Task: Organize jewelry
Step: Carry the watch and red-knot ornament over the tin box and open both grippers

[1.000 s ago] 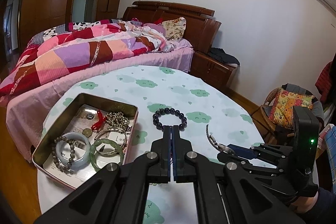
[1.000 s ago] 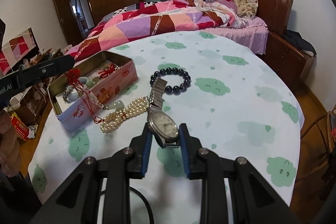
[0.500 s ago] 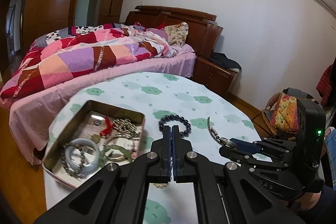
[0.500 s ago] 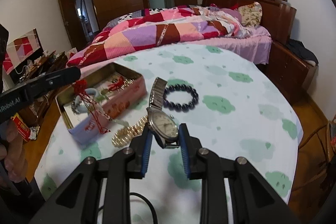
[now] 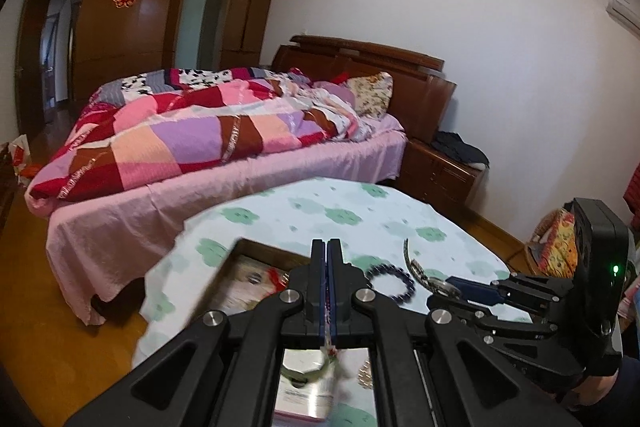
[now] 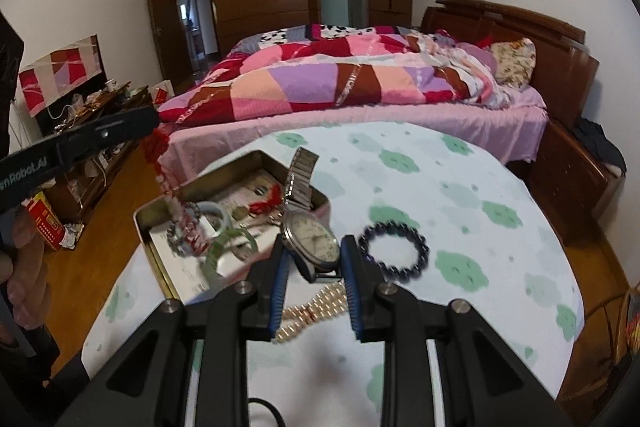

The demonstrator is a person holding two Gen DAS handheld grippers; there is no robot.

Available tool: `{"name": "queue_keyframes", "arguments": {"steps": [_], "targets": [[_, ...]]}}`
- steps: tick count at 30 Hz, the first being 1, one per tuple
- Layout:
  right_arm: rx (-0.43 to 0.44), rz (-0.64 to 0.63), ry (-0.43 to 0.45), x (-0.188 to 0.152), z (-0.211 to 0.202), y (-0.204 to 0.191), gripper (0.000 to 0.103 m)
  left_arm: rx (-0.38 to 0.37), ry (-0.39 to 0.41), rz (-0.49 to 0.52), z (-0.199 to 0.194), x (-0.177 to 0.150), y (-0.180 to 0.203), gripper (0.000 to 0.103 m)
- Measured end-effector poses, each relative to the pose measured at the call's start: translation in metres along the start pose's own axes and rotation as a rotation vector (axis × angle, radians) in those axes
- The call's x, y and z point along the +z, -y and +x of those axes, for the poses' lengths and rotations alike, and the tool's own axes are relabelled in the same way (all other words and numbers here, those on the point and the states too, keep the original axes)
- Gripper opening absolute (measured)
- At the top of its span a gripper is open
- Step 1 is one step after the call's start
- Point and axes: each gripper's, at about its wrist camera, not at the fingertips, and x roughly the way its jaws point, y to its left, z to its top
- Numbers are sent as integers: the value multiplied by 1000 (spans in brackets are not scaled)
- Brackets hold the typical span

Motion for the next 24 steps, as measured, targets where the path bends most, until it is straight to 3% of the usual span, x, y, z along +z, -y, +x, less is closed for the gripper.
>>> {"name": "queue_keyframes", "arguments": {"steps": [12,24], "targets": [[37,-59,-15,23,33,-35,28,19,-25,-26,26,9,-28,0],[39,-44,-132,5,83,-41,28,46,-100,-24,64,-2,-45,0]]}}
